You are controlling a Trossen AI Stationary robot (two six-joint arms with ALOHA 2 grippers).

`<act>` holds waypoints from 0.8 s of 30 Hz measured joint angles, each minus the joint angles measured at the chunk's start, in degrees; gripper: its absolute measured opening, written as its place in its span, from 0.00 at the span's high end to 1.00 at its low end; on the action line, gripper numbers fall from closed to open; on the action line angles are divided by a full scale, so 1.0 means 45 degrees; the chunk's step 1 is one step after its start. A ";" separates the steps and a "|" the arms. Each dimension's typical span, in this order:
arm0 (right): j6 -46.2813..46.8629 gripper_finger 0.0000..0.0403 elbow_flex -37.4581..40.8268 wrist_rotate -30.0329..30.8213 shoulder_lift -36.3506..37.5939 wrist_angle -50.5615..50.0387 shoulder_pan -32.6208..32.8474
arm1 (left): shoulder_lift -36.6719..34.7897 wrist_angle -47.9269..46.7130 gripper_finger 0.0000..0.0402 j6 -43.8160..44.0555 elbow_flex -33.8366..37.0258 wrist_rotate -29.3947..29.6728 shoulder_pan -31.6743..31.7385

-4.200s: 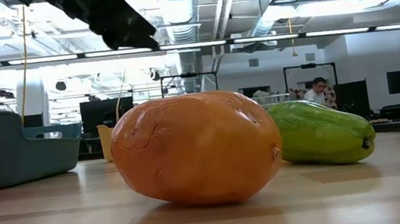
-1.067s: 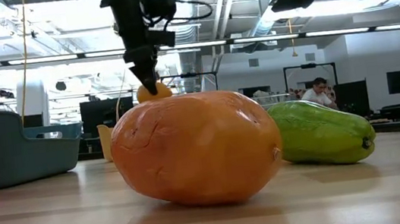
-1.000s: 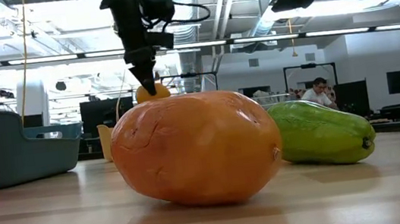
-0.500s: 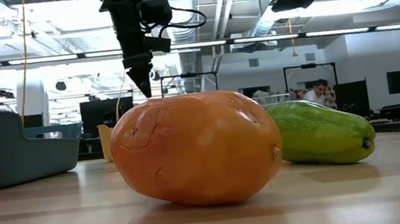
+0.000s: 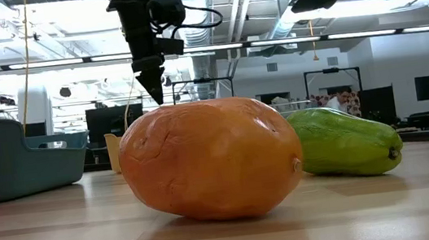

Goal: Sort produce into baskets
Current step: Put the right purple plum into the transparent bin

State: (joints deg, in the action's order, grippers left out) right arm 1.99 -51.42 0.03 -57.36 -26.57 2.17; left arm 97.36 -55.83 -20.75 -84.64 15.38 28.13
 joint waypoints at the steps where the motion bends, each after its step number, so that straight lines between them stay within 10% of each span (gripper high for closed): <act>1: 0.0002 0.06 0.0000 0.0000 0.0000 0.0003 0.0000 | -0.0046 -0.0002 0.11 0.0000 -0.0003 -0.0012 -0.0002; 17: 0.0512 0.04 -0.0010 0.0212 0.0093 -0.1801 0.0040 | -0.3083 -0.0494 0.11 0.1257 -0.0006 -0.1938 -0.0014; 24: 0.2001 0.04 -0.0017 0.3425 -0.0136 -0.6265 -0.0938 | -0.4425 -0.0283 0.11 0.2310 0.1232 -0.2991 -0.0738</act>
State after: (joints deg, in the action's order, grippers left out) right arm 10.99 -51.50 15.44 -57.97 -54.76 -2.04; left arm 77.44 -57.11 -10.36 -79.10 1.92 24.80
